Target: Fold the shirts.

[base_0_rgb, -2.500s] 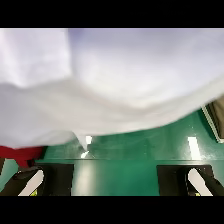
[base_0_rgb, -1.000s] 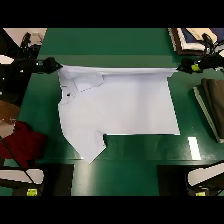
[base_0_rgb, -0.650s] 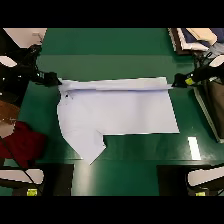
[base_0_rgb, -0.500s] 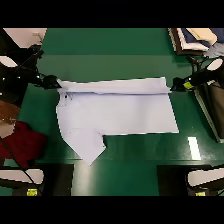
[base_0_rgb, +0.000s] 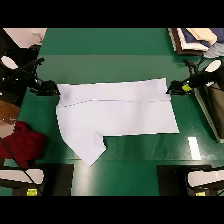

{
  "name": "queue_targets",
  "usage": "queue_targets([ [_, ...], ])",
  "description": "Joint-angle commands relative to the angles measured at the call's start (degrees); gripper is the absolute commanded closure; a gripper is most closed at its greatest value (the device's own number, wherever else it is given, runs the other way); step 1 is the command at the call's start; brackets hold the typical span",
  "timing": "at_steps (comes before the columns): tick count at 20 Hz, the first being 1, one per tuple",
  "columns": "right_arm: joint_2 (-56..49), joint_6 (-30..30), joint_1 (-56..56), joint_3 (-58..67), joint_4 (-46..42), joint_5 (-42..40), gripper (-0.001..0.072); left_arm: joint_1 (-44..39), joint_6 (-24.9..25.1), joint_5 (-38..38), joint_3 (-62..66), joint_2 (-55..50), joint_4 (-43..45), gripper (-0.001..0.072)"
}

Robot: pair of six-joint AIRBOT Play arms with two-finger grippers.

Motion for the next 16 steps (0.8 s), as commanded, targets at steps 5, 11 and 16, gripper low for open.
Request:
queue_targets([
  [5, 7.56, -0.76, -3.04, -1.44, 0.2, 11.28, 0.0326, -0.02, -5.84, -4.02, -12.17, 13.16, 3.3, 0.0168],
  [11, 19.85, -1.62, -4.63, -14.34, 0.2, 3.61, 0.0326, -0.04, -11.87, -1.31, -43.82, 35.8, -3.72, 0.0168],
  [16, 22.49, -1.64, -4.63, -15.93, 0.2, 2.71, 0.0327, -0.04, -12.9, -1.33, -55.3, 41.83, -8.04, 0.0168],
])
